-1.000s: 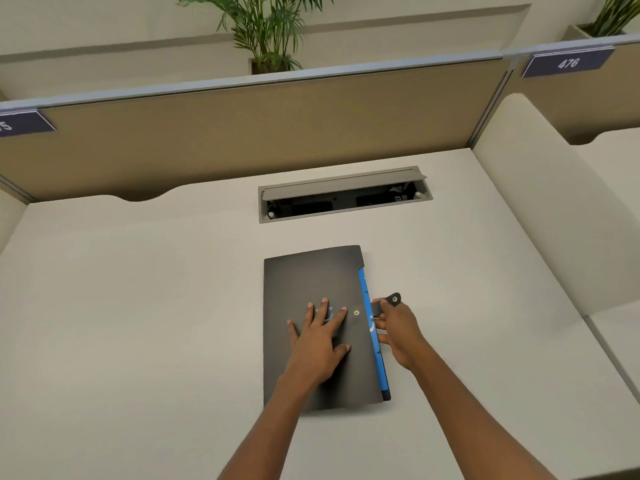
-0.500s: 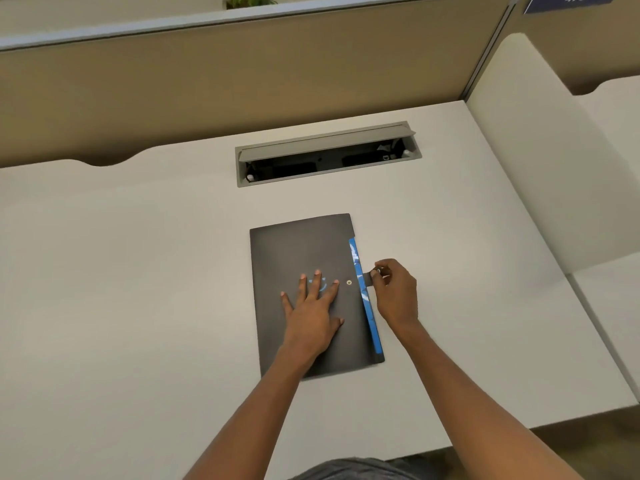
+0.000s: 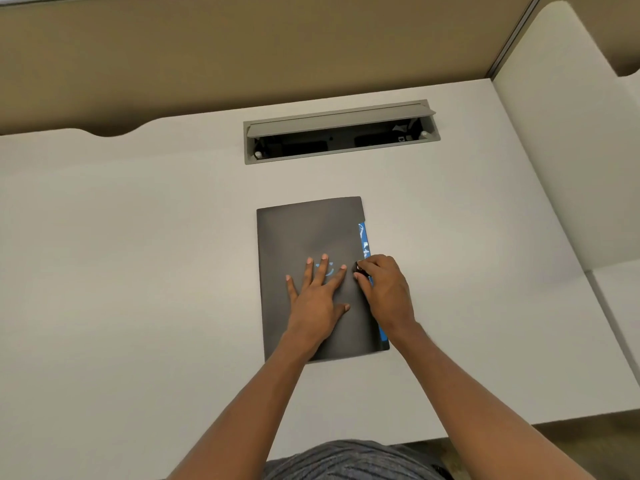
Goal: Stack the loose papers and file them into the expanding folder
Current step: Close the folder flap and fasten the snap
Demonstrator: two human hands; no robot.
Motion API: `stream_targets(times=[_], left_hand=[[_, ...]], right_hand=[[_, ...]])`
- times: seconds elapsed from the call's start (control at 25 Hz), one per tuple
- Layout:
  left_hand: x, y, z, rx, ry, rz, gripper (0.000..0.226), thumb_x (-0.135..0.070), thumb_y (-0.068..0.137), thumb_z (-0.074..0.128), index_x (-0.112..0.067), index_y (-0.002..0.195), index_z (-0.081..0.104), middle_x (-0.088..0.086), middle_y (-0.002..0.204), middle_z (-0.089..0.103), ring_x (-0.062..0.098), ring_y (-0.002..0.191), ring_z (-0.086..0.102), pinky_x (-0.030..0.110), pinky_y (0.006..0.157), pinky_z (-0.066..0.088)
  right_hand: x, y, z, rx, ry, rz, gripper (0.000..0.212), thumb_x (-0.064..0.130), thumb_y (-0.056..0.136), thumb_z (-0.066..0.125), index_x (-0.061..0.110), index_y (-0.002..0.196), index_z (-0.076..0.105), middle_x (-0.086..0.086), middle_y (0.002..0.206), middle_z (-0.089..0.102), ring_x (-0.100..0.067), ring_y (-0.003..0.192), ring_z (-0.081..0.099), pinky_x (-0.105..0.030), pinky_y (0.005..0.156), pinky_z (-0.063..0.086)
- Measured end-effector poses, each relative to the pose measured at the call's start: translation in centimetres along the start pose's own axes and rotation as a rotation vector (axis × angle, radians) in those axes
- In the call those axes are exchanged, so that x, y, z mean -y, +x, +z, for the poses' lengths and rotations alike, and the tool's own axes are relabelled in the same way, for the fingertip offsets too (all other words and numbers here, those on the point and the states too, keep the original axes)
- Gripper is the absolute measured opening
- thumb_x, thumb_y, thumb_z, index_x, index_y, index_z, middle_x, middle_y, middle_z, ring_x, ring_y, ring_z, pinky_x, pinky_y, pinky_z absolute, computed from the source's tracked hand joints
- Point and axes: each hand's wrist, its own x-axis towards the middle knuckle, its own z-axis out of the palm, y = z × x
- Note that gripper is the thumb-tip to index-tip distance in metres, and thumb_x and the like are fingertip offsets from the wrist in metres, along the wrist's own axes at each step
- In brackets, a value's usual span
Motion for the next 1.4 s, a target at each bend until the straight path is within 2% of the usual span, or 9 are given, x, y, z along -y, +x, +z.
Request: stream_targets(times=[0.16,0.48,0.72,0.84,0.92,1.12,1.28,1.4], left_hand=[[0.1,0.1,0.1,0.007,-0.008,-0.004,0.08,-0.05,0.097,0.06,-0.043,0.162,0.014,-0.004,0.175,-0.004,0.025,0.16,-0.011,0.067,0.123,-0.003],[0.2,0.2,0.2,0.012,0.003,-0.002,0.079,-0.052,0.097,0.058,-0.044,0.162,0.012,-0.004,0.175,-0.005,0.025,0.16,-0.013,0.067,0.123,-0.004],[0.1,0.2,0.1,0.022,0.003,-0.007,0.079,-0.052,0.098,0.058,-0.044,0.162,0.012,-0.004,0.174,-0.007,0.025,0.16,-0.014,0.066,0.122,-0.007],[0.0,0.2,-0.1,0.033,0.012,-0.011,0.079,-0.052,0.098,0.057,-0.043,0.162,0.011,-0.004,0.174,-0.008,0.025,0.159,-0.015,0.066,0.123,-0.007],[-0.1,0.1,-0.2,0.035,0.011,-0.008,0.08,-0.052,0.098,0.057,-0.043,0.162,0.011,-0.004,0.174,-0.008,0.025,0.159,-0.015,0.066,0.123,-0.007],[-0.1,0.1,-0.3,0.041,0.009,-0.009,0.079,-0.051,0.098,0.057,-0.043,0.162,0.011,-0.004,0.174,-0.008,0.024,0.159,-0.015,0.066,0.123,-0.008],[-0.2,-0.1,-0.4,0.023,0.009,-0.005,0.079,-0.051,0.098,0.057,-0.042,0.162,0.011,-0.004,0.174,-0.006,0.023,0.16,-0.013,0.064,0.123,-0.008],[0.1,-0.7,-0.5,-0.063,-0.046,-0.013,0.079,-0.048,0.098,0.058,-0.036,0.163,0.015,0.0,0.175,0.005,0.021,0.161,-0.003,0.057,0.127,-0.003]], right_hand=[[-0.2,0.4,0.6,-0.008,-0.052,-0.02,0.019,0.015,0.095,0.071,0.006,0.112,0.076,-0.008,0.107,0.071,-0.026,0.103,0.065,-0.038,0.082,0.059],[-0.2,0.3,0.6,0.049,-0.041,-0.02,0.02,0.016,0.101,0.064,0.005,0.113,0.075,-0.008,0.11,0.07,-0.025,0.105,0.064,-0.039,0.085,0.059],[0.2,1.3,0.4,0.103,-0.023,0.065,0.024,0.018,0.104,0.057,0.004,0.106,0.076,-0.012,0.103,0.069,-0.026,0.094,0.064,-0.04,0.082,0.056],[0.3,1.8,0.5,0.123,-0.039,0.105,0.024,0.02,0.105,0.056,0.005,0.103,0.075,-0.01,0.102,0.068,-0.02,0.09,0.06,-0.038,0.082,0.055],[0.5,1.4,0.5,0.097,-0.017,0.104,0.021,0.017,0.104,0.056,0.005,0.1,0.073,-0.009,0.098,0.068,-0.019,0.087,0.058,-0.041,0.08,0.056],[1.0,0.3,0.8,0.033,-0.136,-0.026,0.01,0.002,0.097,0.064,0.0,0.097,0.074,-0.014,0.092,0.071,-0.032,0.087,0.066,-0.045,0.068,0.06],[1.1,0.3,0.8,0.059,-0.093,0.012,0.017,0.009,0.102,0.06,0.001,0.107,0.074,-0.012,0.103,0.069,-0.028,0.097,0.065,-0.044,0.079,0.06],[1.1,-0.2,0.2,-0.024,0.026,0.092,0.018,0.023,0.1,0.064,0.011,0.113,0.07,-0.003,0.111,0.065,-0.019,0.102,0.06,-0.037,0.084,0.058]])
